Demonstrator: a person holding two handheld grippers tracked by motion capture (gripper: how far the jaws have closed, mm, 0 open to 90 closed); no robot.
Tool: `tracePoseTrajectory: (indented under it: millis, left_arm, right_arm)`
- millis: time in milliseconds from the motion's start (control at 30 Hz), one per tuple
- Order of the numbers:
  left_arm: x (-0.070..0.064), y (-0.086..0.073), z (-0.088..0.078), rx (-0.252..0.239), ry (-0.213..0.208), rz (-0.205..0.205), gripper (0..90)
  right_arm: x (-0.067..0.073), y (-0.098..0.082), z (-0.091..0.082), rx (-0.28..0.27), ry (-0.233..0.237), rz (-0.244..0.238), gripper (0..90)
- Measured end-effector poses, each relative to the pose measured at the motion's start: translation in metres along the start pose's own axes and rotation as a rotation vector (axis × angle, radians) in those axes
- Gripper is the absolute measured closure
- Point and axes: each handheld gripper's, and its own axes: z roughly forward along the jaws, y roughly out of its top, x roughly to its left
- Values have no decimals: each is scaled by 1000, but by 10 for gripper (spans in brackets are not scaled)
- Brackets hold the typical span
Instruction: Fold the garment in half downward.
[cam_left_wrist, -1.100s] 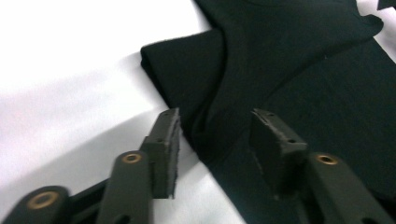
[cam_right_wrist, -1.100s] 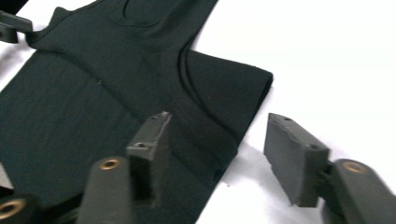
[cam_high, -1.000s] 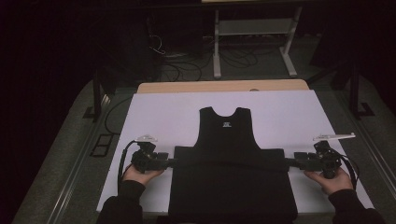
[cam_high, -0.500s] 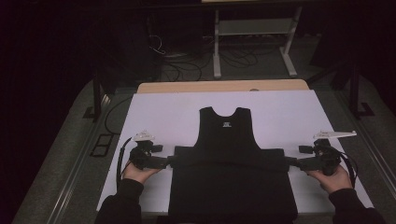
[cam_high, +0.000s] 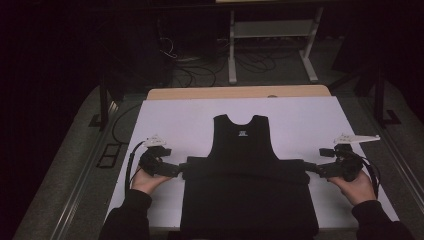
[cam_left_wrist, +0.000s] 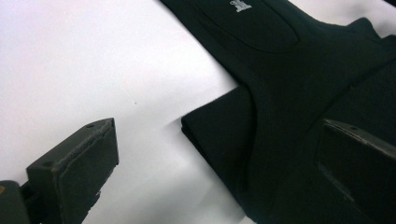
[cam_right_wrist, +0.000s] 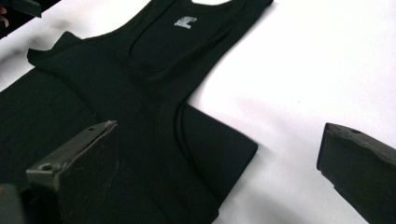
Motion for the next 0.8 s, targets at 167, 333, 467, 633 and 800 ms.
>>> tracePoseTrajectory:
  millis: [167, 333, 467, 633, 800]
  left_arm:
    - [1, 5, -1, -7, 4, 13, 0]
    - [1, 5, 1, -7, -3, 22, 0]
    - [1, 7, 3, -7, -7, 31, 0]
    - [3, 10, 4, -8, -7, 36, 0]
    - [4, 14, 5, -18, -6, 46, 0]
  right_arm:
    - [-2, 4, 1, -8, 3, -7, 0]
    - [-5, 9, 3, -3, 0, -15, 0]
    - [-9, 14, 2, -10, -2, -16, 0]
    - [-13, 18, 2, -14, 1, -16, 0]
    - [-15, 22, 5, -8, 4, -20, 0]
